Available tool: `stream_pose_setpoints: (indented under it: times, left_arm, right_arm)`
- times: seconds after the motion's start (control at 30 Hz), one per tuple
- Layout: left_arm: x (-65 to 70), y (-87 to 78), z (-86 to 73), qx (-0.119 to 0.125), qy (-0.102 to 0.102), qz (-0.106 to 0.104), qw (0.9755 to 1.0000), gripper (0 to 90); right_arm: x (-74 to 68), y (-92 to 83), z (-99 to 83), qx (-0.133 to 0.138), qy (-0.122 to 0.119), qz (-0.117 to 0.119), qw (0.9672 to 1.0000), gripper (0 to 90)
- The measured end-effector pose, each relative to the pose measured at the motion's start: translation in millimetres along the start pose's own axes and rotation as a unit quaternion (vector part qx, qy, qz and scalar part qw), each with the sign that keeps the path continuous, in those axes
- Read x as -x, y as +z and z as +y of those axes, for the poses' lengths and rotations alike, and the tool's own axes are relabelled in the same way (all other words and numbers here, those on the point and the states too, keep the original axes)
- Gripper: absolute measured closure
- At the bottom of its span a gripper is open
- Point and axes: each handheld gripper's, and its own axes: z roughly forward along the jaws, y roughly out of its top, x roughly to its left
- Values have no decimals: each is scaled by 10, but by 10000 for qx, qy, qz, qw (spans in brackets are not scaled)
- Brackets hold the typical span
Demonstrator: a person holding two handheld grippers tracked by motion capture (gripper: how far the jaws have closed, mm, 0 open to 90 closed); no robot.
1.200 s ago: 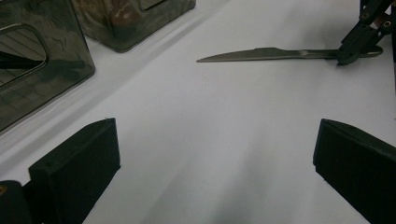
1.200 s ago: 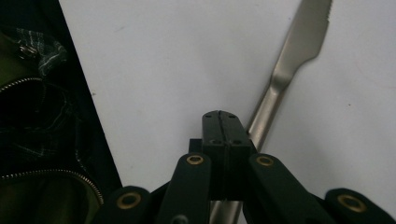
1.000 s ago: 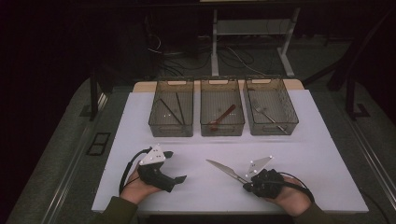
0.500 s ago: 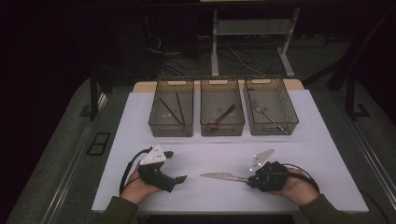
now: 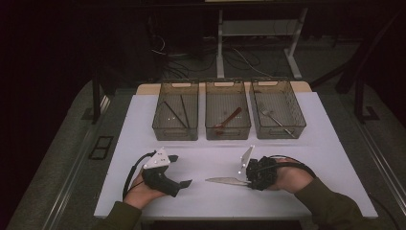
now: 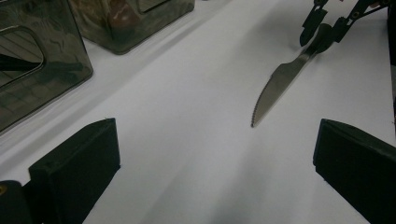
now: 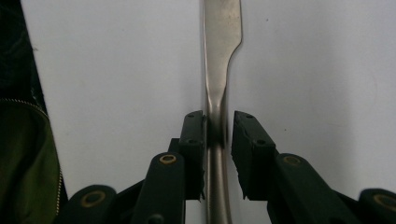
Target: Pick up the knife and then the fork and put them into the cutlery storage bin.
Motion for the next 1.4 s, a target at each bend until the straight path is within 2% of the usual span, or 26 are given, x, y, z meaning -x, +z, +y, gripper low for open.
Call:
stream_pose_setpoints:
  times: [0.2, 0.4, 0.53, 0.67, 0.87, 1.0, 1.17, 1.4]
  left_arm:
    - [0, 11, -2, 9, -7, -6, 10000, 0]
    - [-1, 14, -2, -2, -5, -10, 10000, 0]
    - [0, 14, -3, -5, -8, -12, 10000, 0]
    - [-3, 13, -3, -8, -6, -14, 10000, 0]
    - [-2, 17, -3, -9, -11, -10, 10000, 0]
    - [-1, 18, -3, -11, -13, -7, 10000, 0]
    - [1, 16, -3, -8, -11, -4, 10000, 0]
    - [0, 12, -2, 8, -4, -13, 10000, 0]
  right_arm:
    - [20, 70, 73, -265, -123, 137, 9995, 750]
    - [19, 85, 123, -411, -252, 101, 9988, 777]
    - [20, 84, 130, -449, -185, 92, 9988, 785]
    - [34, 77, 103, -347, -84, 162, 9992, 787]
    - [94, 4, 2, 16, 215, 225, 9995, 786]
    - [148, -77, -96, 400, 529, 243, 9975, 786]
    - [221, -168, -226, 866, 834, 106, 9927, 786]
    - [315, -236, -388, 1335, 1287, 15, 9827, 786]
